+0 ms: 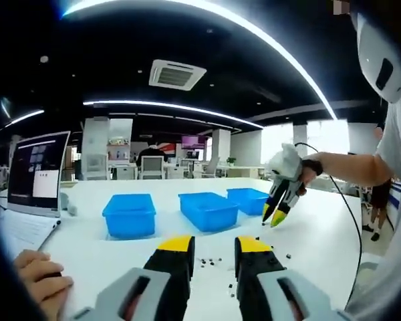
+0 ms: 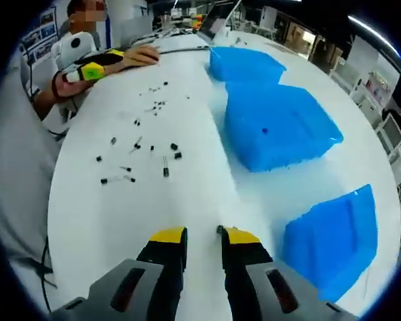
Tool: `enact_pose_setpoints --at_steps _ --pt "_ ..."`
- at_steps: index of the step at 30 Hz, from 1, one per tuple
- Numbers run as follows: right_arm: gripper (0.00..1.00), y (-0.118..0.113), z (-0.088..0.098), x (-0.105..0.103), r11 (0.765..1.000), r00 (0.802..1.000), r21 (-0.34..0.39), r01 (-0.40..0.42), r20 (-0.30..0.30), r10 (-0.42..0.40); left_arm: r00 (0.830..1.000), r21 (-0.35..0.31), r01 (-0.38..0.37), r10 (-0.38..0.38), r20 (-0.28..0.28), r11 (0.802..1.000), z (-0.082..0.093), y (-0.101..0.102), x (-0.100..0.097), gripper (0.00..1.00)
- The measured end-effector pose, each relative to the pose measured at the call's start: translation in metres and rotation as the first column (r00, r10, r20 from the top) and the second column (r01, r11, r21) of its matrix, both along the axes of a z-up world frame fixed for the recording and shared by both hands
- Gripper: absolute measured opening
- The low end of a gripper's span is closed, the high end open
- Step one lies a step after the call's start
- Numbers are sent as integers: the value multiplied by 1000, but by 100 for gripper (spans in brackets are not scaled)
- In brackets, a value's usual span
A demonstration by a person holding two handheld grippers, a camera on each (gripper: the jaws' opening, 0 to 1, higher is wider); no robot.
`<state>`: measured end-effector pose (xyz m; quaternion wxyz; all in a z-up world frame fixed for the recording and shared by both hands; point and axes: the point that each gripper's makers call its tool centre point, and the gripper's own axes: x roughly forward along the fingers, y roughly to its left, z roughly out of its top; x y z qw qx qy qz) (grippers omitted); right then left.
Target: Pick up the resistors one by one and place each resistor into its matching bin, sorting the parts by color and model until every resistor is separated into the correct bin for its type
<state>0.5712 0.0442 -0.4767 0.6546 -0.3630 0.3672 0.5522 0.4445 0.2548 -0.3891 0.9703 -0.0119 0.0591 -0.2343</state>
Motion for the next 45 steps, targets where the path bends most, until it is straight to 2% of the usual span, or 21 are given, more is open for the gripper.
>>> enact_pose_setpoints --at_steps 4,7,8,9,16,21,28,33,35,39,41,42,45 --pt "23 -1 -6 3 1000 1000 -11 2 -8 -2 1000 6 3 -3 -6 1000 -2 1 -2 26" --pt "15 1 -6 0 1000 999 8 0 -39 0 1000 6 -1 1 -12 1000 -4 3 -1 26" --pt "7 0 -6 0 1000 999 0 -1 -40 1 1000 5 -1 1 -14 1000 -4 3 -1 26" --pt "7 -4 -6 1 1000 999 -19 -9 -36 8 1000 5 1 -1 -16 1000 -4 2 0 26" --pt "7 -4 -6 -1 1000 999 -14 -18 -36 17 1000 9 16 -16 -12 1000 -3 -2 3 26" --pt "7 -1 2 -3 999 999 36 -19 -39 20 1000 5 7 -7 1 1000 0 -3 3 26" --pt "7 22 19 -21 985 993 165 -39 -102 56 1000 2 -2 2 0 1000 1 0 6 26" --pt "7 50 34 -40 948 979 306 -84 -153 137 1000 3 1 -1 11 1000 6 -1 5 26" --pt "7 59 38 -47 936 972 347 -64 -189 137 1000 3 -3 3 10 1000 6 1 6 26" --pt "7 76 46 -50 904 969 421 -73 -184 163 1000 3 -5 5 6 1000 5 1 7 26" --pt "7 87 52 -53 876 969 476 -74 -175 177 1000 3 0 0 9 1000 7 0 6 26" --pt "7 90 53 -54 871 968 485 -77 -174 182 1000 6 4 -5 11 1000 7 -1 6 26" --pt "7 103 63 -49 843 974 530 -94 -127 188 1000 -2 2 -2 6 1000 7 0 7 26"
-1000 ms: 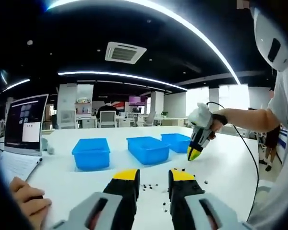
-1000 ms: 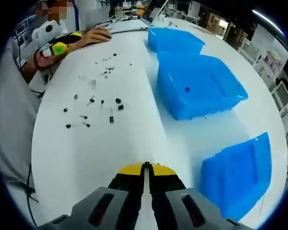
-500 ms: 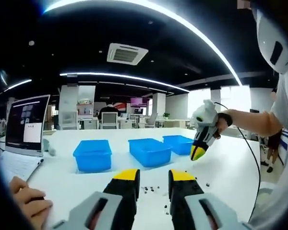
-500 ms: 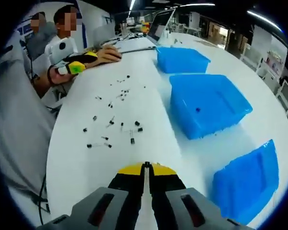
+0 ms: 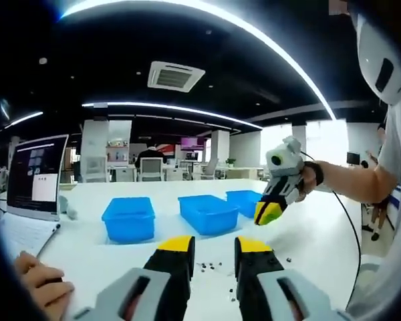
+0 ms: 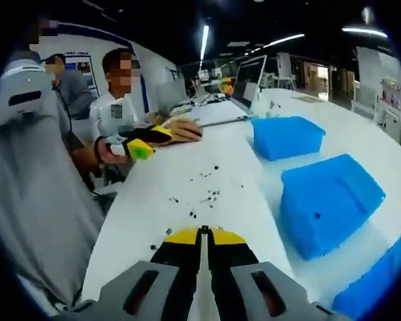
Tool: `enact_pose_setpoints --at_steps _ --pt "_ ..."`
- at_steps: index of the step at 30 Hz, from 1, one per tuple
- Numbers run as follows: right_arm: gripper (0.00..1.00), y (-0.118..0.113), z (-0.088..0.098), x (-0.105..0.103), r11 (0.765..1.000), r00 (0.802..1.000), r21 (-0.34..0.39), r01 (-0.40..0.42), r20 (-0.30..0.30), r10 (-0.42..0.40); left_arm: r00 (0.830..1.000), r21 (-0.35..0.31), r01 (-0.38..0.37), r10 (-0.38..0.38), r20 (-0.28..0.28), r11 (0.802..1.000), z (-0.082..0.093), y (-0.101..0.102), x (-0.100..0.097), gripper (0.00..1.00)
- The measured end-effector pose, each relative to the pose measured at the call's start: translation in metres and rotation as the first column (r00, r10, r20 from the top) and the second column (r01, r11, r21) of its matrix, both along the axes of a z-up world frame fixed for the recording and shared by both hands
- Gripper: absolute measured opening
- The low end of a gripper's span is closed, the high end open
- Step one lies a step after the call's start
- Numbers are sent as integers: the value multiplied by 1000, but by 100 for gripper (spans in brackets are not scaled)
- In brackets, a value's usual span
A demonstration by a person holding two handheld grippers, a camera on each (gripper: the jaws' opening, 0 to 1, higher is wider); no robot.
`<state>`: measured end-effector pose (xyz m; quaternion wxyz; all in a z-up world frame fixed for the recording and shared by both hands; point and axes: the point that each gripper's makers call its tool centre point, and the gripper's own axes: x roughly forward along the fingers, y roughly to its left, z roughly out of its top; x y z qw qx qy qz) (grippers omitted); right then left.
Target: Pick up the resistors one by one and place each resistor into its matching bin, sorting the parts by color and model until every resistor is separated into the correct bin for its type
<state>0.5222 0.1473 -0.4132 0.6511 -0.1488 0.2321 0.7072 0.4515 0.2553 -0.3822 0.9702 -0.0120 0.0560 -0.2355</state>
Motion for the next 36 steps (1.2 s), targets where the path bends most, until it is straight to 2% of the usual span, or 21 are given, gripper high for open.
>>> enact_pose_setpoints --at_steps 3,6,7,9,12,13,15,17,18,19,22,25,28,29,30,31,32,33,36 --pt "7 13 17 11 995 999 90 41 13 -43 1000 -4 -7 7 6 1000 3 1 2 26" --pt "7 25 37 28 974 993 201 102 41 -113 1000 -8 -4 5 14 1000 5 1 2 26" --pt "7 29 49 35 953 987 269 141 32 -155 1000 -10 -3 4 14 1000 5 1 2 26" --pt "7 32 62 47 919 976 345 190 31 -214 1000 -10 -2 3 12 1000 4 0 2 26" --pt "7 28 85 73 834 935 464 298 32 -352 1000 -16 -5 5 10 1000 4 -1 1 26" --pt "7 27 89 78 816 926 484 316 31 -376 1000 -18 -5 5 10 1000 4 -2 0 26" --pt "7 21 99 93 763 897 536 361 25 -441 1000 -19 -2 3 8 1000 4 -3 -3 26" --pt "7 13 99 113 735 844 540 410 81 -530 1000 -16 0 0 3 1000 1 -2 -5 26" --pt "7 10 96 120 729 823 530 433 96 -559 1000 -12 0 0 0 1000 0 -2 -6 26" --pt "7 8 93 125 723 812 521 454 93 -576 1000 -8 -1 1 -4 1000 -2 -1 -6 26" --pt "7 5 89 132 704 804 523 481 57 -592 1000 -13 -9 9 -10 1000 -3 1 -6 26" --pt "7 3 84 134 705 793 510 494 69 -605 1000 -20 -11 11 3 1000 2 1 -7 26" --pt "8 -2 71 140 705 769 468 533 79 -634 1000 -17 -13 13 1 1000 0 2 -7 26" --pt "9 -2 68 141 705 768 464 536 79 -636 1000 -15 -15 15 -4 1000 -1 2 -7 26" --pt "15 -3 65 143 702 766 453 549 62 -640 1000 -15 -15 15 -7 1000 -2 2 -7 26" --pt "23 -4 59 145 692 759 426 583 20 -651 1000 -17 -13 13 -11 1000 -3 1 -6 26" --pt "30 -7 56 148 685 749 410 602 8 -663 1000 -18 -10 10 -11 1000 -2 -1 -7 26" --pt "35 -8 58 152 682 742 416 601 25 -670 1000 -18 -5 5 -8 1000 -1 -2 -7 26" --pt "33 -14 67 151 673 734 433 600 36 -678 1000 -17 8 -8 3 1000 2 -6 -10 26"
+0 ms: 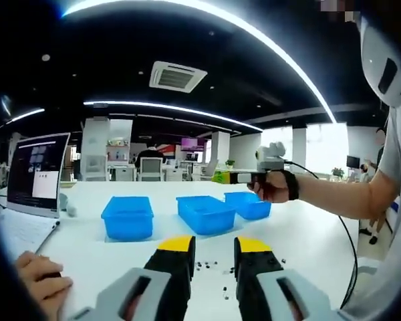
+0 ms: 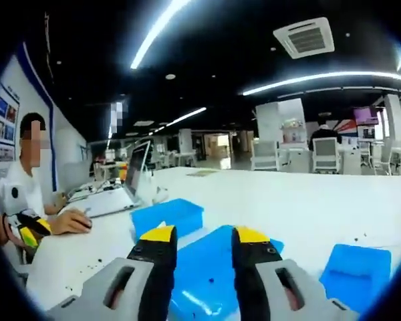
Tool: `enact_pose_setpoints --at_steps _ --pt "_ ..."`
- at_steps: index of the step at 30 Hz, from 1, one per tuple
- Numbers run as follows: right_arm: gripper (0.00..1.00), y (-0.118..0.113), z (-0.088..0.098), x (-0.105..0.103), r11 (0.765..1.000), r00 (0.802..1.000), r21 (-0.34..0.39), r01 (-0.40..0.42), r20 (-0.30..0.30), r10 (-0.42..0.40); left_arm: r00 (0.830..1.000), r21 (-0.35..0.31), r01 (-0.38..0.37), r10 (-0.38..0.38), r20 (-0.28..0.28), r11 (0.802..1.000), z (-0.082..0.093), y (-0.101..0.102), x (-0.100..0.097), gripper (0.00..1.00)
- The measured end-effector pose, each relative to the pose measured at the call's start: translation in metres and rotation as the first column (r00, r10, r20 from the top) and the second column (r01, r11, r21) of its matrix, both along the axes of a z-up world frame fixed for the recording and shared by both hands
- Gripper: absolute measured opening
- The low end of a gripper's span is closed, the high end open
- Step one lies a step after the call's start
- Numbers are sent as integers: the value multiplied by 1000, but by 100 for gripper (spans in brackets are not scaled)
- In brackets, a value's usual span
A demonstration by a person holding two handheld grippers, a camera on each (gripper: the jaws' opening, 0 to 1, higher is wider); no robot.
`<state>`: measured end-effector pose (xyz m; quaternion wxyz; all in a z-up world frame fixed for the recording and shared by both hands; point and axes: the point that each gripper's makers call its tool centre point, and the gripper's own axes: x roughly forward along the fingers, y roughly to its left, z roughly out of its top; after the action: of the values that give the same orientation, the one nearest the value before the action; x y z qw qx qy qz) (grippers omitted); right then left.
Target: Pick up the resistors one by one and place each resistor into its matching bin, sorting the parts by color and model until every resistor is separated into the correct bin for its type
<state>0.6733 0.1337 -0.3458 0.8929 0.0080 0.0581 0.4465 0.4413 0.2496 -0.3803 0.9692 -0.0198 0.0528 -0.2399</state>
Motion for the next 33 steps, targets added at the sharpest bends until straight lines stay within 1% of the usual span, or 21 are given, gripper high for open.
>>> enact_pose_setpoints --at_steps 2,3,6,8,10,12,17,21,24,26,27,31,33 --pt "31 0 7 -4 1000 1000 7 -11 17 10 1000 1 -4 4 -8 1000 -3 1 0 26" --pt "31 1 10 -7 1000 999 -3 -16 33 16 1000 1 -9 9 -14 1000 -5 2 1 26" --pt "30 0 11 -9 1000 999 -16 -19 39 20 1000 -6 -11 11 -25 1000 -8 2 1 26" --pt "30 -1 9 -12 999 999 -24 -21 35 22 1000 -3 -2 2 -19 1000 -7 -2 1 26" --pt "30 -4 6 -7 999 999 -34 -22 32 23 1000 -4 3 -3 -15 1000 -6 -3 1 26" --pt "29 -5 0 -8 998 1000 -52 -22 8 23 1000 -6 0 0 -16 1000 -6 -3 1 26" --pt "29 -5 -5 -11 997 999 -63 -37 -1 37 1000 -18 -7 6 -28 1000 -9 -1 1 26" --pt "28 -5 -8 -12 996 999 -76 -42 -5 42 1000 -11 2 -3 -25 1000 -9 -1 1 26" --pt "28 -6 -11 -15 993 998 -101 -57 -11 56 1000 -14 -2 2 -31 1000 -10 1 3 26" --pt "28 -6 -15 -19 989 997 -128 -74 -21 72 1000 -18 -2 1 -31 1000 -10 0 4 26" --pt "28 -5 -16 -24 984 995 -152 -97 -22 94 1000 -18 2 -2 -31 1000 -10 -1 4 26" --pt "28 -3 -22 -38 957 988 -245 -154 -9 157 999 -16 13 -14 -34 1000 -12 -4 4 26" --pt "28 -1 -24 -46 938 981 -290 -188 -5 195 999 -17 14 -15 -38 1000 -14 -4 5 26"
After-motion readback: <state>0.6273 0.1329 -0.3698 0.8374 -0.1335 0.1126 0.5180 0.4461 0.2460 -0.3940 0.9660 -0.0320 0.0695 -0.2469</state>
